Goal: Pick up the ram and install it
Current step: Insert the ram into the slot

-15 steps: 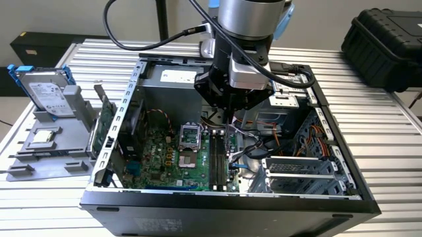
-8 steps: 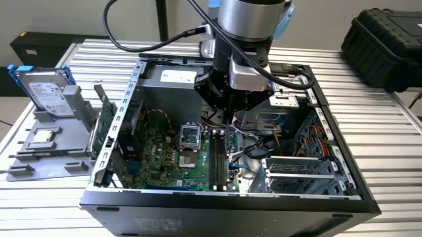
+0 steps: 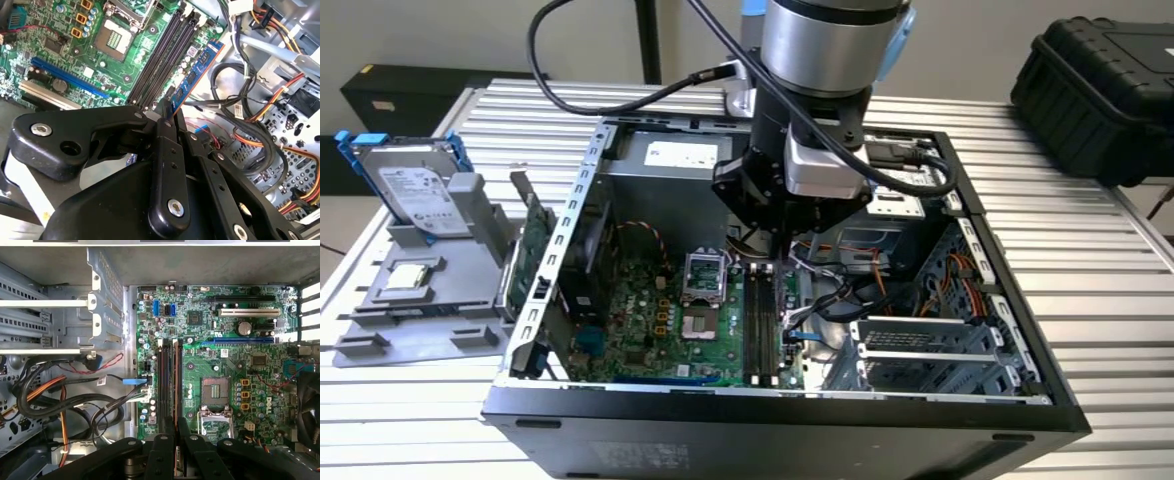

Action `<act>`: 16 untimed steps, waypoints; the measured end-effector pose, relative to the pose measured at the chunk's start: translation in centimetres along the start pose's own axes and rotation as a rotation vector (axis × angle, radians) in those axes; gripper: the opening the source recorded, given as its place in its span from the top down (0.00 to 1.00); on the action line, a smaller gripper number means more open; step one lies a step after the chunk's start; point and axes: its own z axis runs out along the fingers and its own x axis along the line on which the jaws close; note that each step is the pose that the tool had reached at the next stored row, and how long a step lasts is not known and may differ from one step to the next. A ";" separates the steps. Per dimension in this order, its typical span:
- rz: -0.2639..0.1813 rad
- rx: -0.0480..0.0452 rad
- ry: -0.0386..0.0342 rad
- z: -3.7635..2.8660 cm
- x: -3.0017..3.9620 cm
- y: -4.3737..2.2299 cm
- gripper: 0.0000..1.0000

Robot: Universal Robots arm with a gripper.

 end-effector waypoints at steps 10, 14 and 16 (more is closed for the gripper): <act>-0.015 -0.0009 -0.0051 0.79 0.06 0.22 1.00; -0.026 -0.0011 -0.0056 1.30 0.15 0.20 1.00; -0.031 -0.0012 -0.0056 1.61 0.16 0.19 1.00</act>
